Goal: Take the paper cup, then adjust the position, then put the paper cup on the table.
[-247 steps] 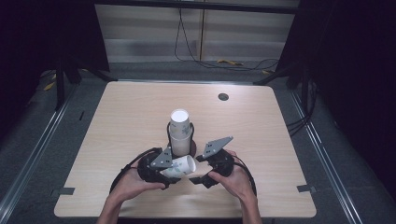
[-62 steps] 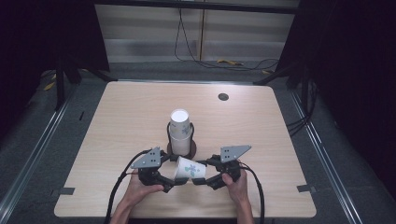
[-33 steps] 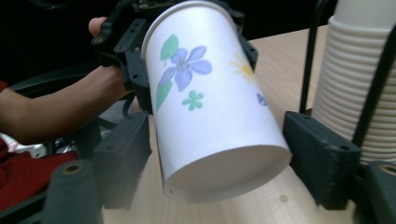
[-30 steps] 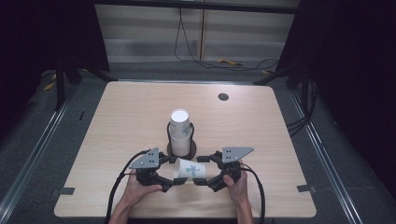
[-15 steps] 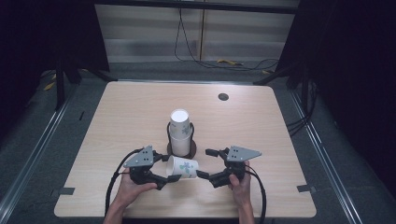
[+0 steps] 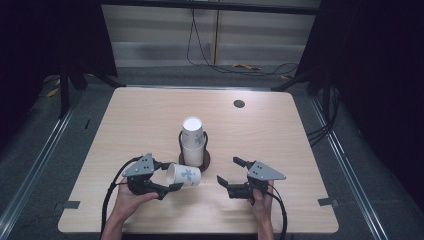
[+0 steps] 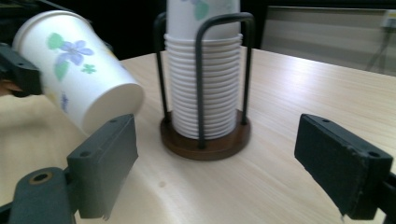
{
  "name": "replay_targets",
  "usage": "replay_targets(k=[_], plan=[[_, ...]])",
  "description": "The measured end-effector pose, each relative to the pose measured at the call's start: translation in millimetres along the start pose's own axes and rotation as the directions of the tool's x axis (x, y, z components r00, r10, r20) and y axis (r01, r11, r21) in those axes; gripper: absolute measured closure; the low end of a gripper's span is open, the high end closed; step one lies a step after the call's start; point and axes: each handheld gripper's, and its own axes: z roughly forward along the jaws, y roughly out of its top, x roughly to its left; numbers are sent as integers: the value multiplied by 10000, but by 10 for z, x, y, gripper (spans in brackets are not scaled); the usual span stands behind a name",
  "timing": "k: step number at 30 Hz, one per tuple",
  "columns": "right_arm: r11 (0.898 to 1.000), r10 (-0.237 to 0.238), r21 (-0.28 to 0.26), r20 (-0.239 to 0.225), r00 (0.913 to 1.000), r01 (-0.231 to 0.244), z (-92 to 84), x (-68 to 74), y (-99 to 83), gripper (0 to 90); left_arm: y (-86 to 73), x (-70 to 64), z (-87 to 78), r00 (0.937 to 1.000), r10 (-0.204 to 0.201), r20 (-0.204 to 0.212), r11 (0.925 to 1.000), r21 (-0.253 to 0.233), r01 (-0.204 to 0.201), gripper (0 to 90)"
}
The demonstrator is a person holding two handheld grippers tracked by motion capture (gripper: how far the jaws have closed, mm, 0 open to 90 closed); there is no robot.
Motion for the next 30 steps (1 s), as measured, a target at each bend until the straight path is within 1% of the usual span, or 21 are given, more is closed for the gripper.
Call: replay_targets(k=[1,2,3,4,5,7,10,12,15,16,17,18,19,20,21,23,24,25,26,27,30], plan=[[10000,-22,-63,446,9990,24,-2,7,-5,126,0,25,-43,9999,-90,-110,10000,-27,89,287],[10000,-22,-63,446,9990,24,-2,7,-5,126,0,25,-43,9999,-90,-110,10000,-27,89,287],[9999,108,-125,985,9951,-97,-5,10,-11,127,-1,55,-101,9995,-90,-288,9999,71,92,285],[9999,108,-125,985,9951,-97,-5,10,-11,127,-1,55,-101,9995,-90,-288,9999,71,92,284],[9998,179,-121,982,9950,-168,-16,-2,-15,127,-12,94,-161,9983,-195,-542,9997,150,203,284],[9997,187,-203,1302,9913,-162,-40,-6,-20,126,-22,134,-219,9969,-282,-734,9993,229,299,284],[9975,437,-637,2295,9723,-299,-83,-8,-76,128,-32,179,-277,9938,-508,-985,9987,39,514,284],[9967,605,-679,2581,9642,-444,-111,-26,-96,127,-32,194,-287,9930,-558,-1046,9984,-16,559,282],[9953,737,-824,3005,9509,-511,-136,-24,-107,125,-43,245,-291,9880,-853,-1287,9962,63,868,281],[9949,706,-916,3334,9401,-422,-126,-25,-127,126,-48,261,-298,9860,-913,-1393,9955,109,937,281],[9956,625,-887,3879,9196,-303,-121,-21,-149,129,-50,280,-308,9845,-958,-1470,9950,153,991,282],[9956,625,-887,3879,9196,-303,-121,-21,-149,129,-50,280,-308,9845,-958,-1470,9950,153,991,282],[9930,673,-1174,4513,8898,-156,-123,-15,-159,125,-52,312,-326,9803,-909,-1755,9945,348,985,282],[9930,673,-1174,4513,8898,-156,-123,-15,-159,125,-52,312,-326,9803,-909,-1755,9945,348,985,283],[9929,505,-1188,4941,8679,98,-112,-17,-156,125,-68,333,-335,9779,-1064,-1802,9918,507,1173,282],[9930,645,-1182,5131,8559,-40,-98,-40,-170,126,-78,370,-355,9723,-1235,-1983,9893,523,1363,282],[9930,645,-1182,5131,8559,-40,-98,-40,-170,126,-78,370,-355,9723,-1235,-1983,9893,523,1363,282],[9927,715,-1200,5194,8515,-102,-93,-46,-177,126,-76,392,-365,9712,-1249,-2029,9887,562,1389,282],[9910,771,-1335,5247,8478,-75,-90,-48,-180,125,-72,417,-377,9661,-1384,-2180,9866,547,1536,282],[9911,825,-1325,5220,8490,-148,-88,-57,-179,125,-62,454,-392,9631,-1506,-2231,9846,531,1663,281],[9901,878,-1391,5198,8498,-172,-90,-65,-180,126,-36,475,-416,9605,-1592,-2282,9831,519,1753,280]])
